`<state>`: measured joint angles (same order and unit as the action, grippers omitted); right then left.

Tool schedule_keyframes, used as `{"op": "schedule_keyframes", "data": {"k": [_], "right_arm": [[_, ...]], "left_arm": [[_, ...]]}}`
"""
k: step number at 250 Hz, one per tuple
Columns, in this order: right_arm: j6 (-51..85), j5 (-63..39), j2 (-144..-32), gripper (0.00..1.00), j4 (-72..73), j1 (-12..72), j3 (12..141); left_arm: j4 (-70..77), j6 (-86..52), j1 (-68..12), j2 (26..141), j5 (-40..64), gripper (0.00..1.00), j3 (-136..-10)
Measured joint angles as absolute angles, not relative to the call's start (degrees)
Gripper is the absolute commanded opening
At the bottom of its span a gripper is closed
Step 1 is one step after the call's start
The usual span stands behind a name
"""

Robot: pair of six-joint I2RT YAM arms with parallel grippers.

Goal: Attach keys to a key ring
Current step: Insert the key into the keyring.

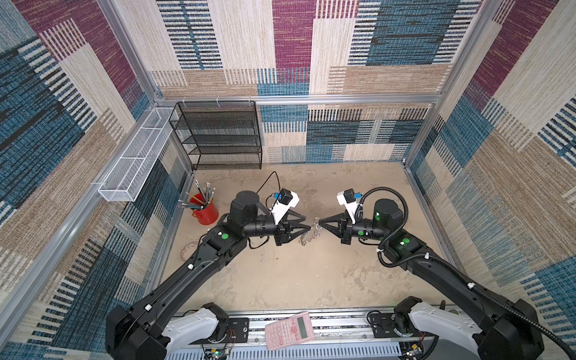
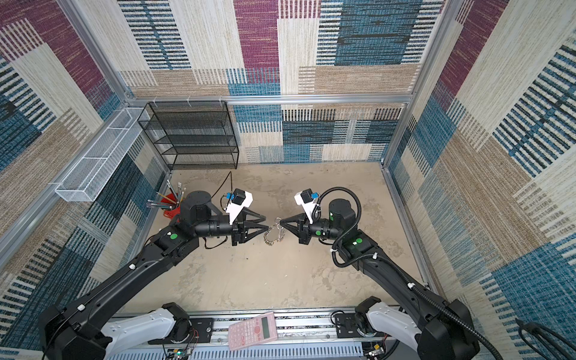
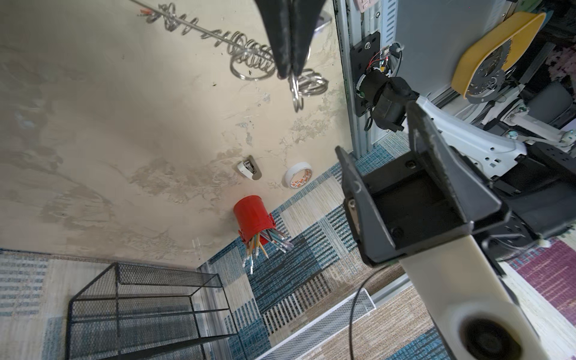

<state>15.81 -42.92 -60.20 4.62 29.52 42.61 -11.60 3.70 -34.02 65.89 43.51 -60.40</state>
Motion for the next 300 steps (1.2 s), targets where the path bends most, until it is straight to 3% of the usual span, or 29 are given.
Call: {"op": "schedule_keyframes", "data": {"k": [79, 191, 233, 262, 289, 300], "right_arm": [[13.61, -41.47, -59.96, 0.0, 1.32, 30.65, 43.72], [12.8, -41.39, -59.81, 0.0, 0.49, 31.86, 43.86], [12.8, -41.41, -59.81, 0.0, 0.49, 31.97, 43.83], [12.8, -41.41, -59.64, 0.0, 0.47, 32.03, 43.62], [12.8, -41.41, -59.48, 0.0, 0.45, 32.1, 43.46], [12.12, -41.39, -59.4, 0.0, 0.34, 32.14, 43.4]], "left_arm": [[-35.46, 20.84, -34.26, 76.62, 43.81, 0.43, -77.36], [-41.36, 25.71, -35.73, 82.24, 43.62, 0.38, -82.41], [-41.91, 26.11, -36.29, 84.12, 43.53, 0.29, -83.79], [-42.72, 26.68, -36.51, 84.84, 43.35, 0.17, -83.94], [-42.92, 26.74, -36.51, 85.08, 43.16, 0.0, -84.01], [-43.0, 26.81, -36.51, 85.08, 43.0, 0.0, -84.01]]}}
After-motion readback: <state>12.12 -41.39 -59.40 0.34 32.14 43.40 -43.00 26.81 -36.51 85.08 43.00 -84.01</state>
